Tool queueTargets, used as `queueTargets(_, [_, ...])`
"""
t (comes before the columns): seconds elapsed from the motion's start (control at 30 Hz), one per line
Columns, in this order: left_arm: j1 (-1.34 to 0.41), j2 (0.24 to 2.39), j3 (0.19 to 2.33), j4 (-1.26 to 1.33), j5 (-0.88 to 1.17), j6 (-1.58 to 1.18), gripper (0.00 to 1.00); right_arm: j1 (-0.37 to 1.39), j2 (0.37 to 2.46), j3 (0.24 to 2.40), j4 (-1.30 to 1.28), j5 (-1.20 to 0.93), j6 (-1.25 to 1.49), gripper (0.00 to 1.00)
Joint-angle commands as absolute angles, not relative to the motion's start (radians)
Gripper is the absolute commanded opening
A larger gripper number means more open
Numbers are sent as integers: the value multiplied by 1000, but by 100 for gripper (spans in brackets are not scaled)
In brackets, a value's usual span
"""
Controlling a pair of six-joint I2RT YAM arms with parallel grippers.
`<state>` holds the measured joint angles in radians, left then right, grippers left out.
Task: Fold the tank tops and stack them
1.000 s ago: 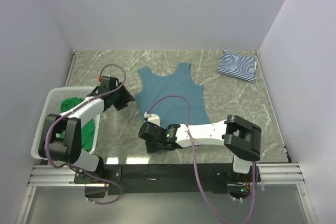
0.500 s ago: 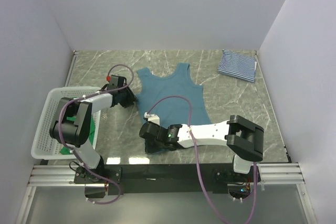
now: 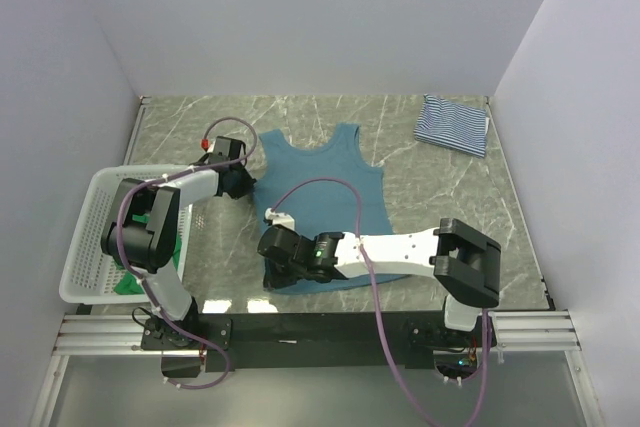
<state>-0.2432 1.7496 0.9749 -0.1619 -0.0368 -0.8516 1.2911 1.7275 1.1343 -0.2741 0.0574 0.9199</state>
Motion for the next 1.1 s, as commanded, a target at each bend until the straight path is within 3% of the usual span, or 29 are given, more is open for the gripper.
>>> queueTargets(0.0, [-245,1706,1017,-210,-162,-848,3,1293,1764,1178,-236,5,937,0])
queueTargets(0.13, [-245,1674,1028,-281,-280,-867,1,1298,1805,1203,-196,-32,945,0])
queueTargets(0.37, [-259,1675,1121,-342,-288,-850,1,1282,1783,1201,-178,-34,942,0])
queueTargets(1.07, [-469,1919,1459,-494,-337,-879,1,1170,1444,770,-45,23,1002,0])
